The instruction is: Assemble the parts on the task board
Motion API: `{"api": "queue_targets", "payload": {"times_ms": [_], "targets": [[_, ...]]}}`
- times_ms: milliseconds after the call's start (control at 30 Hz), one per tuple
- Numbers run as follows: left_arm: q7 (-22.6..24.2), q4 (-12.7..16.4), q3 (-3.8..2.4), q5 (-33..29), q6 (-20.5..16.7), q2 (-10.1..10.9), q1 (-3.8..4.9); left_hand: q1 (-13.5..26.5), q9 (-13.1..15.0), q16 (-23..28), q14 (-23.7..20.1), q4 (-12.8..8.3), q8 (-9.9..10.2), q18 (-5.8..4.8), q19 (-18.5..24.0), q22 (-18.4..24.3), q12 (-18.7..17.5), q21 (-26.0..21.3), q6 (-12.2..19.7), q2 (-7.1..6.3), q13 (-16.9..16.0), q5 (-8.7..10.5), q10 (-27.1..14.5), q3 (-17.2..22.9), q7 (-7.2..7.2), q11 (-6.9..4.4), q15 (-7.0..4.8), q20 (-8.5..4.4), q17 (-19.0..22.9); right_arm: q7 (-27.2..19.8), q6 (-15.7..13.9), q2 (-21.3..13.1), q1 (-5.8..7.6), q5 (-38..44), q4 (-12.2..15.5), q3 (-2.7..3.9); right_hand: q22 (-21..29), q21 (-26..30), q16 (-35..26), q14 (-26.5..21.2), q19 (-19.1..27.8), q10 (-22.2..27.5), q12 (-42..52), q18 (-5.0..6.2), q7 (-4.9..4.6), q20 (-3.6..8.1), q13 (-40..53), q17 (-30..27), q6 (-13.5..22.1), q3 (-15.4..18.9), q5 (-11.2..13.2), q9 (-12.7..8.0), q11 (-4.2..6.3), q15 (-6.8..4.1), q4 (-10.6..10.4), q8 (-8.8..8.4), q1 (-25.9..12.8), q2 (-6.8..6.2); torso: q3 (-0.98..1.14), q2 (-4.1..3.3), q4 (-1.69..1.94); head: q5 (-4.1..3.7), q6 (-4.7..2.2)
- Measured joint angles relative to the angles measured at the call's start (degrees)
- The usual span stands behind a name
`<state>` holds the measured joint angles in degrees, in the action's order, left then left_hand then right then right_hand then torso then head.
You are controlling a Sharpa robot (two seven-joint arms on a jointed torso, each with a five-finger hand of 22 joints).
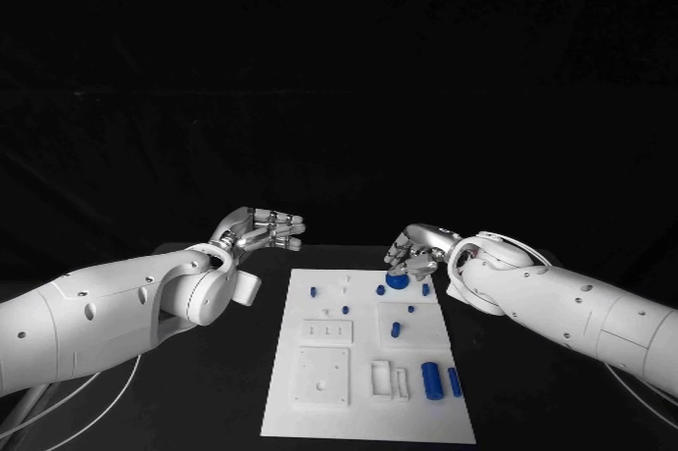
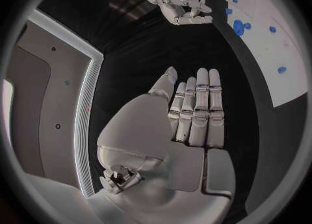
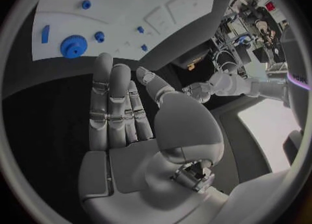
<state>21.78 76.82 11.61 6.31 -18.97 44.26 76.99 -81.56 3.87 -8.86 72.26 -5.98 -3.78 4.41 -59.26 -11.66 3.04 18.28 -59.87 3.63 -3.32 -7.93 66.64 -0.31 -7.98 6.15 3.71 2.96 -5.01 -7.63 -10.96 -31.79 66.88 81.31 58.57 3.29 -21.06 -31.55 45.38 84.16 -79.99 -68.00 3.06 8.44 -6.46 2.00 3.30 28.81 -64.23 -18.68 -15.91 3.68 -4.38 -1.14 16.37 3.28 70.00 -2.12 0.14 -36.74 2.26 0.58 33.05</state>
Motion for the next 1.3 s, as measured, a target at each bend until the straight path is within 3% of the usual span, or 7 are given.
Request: {"api": "queue_targets", "payload": {"times_ms": [333, 700, 933, 1300], "targets": [[0.0, 3.8, -0.53, 0.6, 0.3, 1.7, 1.11, 0.3, 0.0, 0.0, -0.2, -0.2, 0.0, 0.0, 0.4, -0.2, 0.0, 0.4, 0.4, -0.31, 0.0, 0.0, -0.4, -0.2, -0.06, 0.41, 0.19, -0.01, 0.1, 4.6, -1.0, 1.7, 0.0, 12.6, 0.1, 0.01, -3.6, -2.4, 4.8, -0.6, -0.8, 3.2, 0.0, 0.01, 0.05, 0.02, 0.0, 0.4, 0.8, 0.6, 1.5, 0.0, -0.67, 0.56, -0.1, 0.0, 0.8, -1.54, 0.18, -2.02, 0.93, -0.9, -0.78], [0.0, 6.4, -1.11, 1.0, 0.4, 2.7, 1.78, 0.5, 0.0, 0.0, -0.2, -0.6, 0.0, 0.01, 0.4, -0.2, 0.0, 0.4, 0.6, -0.54, 0.0, 0.0, -1.0, -0.6, -0.26, 0.63, 0.19, -0.01, 0.2, 8.2, -1.4, 3.0, -0.02, 19.5, -0.9, 0.0, -5.5, -2.1, 6.6, -1.0, -1.1, 4.7, 0.0, -0.02, 0.12, -0.31, 0.0, -1.2, 1.4, 1.9, 2.2, 0.0, -1.05, 0.94, -0.2, 0.0, 1.6, -2.01, 0.5, -3.57, 1.56, -1.63, -1.29], [-0.1, 7.7, -1.35, 1.2, 0.4, 3.4, 2.31, 0.5, 0.0, 0.0, -0.2, -0.7, 0.0, 0.01, 0.6, -0.2, 0.0, 0.4, 0.7, -0.54, 0.0, 0.0, -1.5, -0.7, -0.1, 0.72, 0.19, 0.2, 0.2, 9.7, -1.3, 3.5, -0.07, 21.6, -1.6, -0.06, -6.3, -1.6, 7.0, -1.2, -1.2, 4.8, 0.0, -0.09, 0.11, -0.37, 0.0, -1.8, 1.4, 2.2, 2.2, 0.0, -1.25, 1.15, -0.1, 0.0, 1.7, -1.95, 0.72, -4.47, 1.83, -2.05, -1.16], [-0.2, 8.6, -1.53, 1.4, 0.4, 3.9, 2.75, 0.5, 0.0, 0.0, -0.2, -0.9, 0.0, 0.0, 0.6, -0.1, 0.0, 0.4, 0.9, -0.54, 0.0, 0.01, -2.0, -0.9, -0.3, 0.72, 0.19, 0.2, 0.2, 10.7, -1.0, 3.7, -0.57, 23.3, -2.8, -0.11, -8.1, -1.0, 7.7, -1.4, -1.2, 4.8, 0.0, 0.01, 0.11, -0.38, 0.0, -2.1, 1.4, -0.3, 2.6, 0.0, -1.25, 0.98, -0.2, 0.0, 1.9, -2.17, 1.01, -5.54, 2.18, -2.37, -0.91]]}}
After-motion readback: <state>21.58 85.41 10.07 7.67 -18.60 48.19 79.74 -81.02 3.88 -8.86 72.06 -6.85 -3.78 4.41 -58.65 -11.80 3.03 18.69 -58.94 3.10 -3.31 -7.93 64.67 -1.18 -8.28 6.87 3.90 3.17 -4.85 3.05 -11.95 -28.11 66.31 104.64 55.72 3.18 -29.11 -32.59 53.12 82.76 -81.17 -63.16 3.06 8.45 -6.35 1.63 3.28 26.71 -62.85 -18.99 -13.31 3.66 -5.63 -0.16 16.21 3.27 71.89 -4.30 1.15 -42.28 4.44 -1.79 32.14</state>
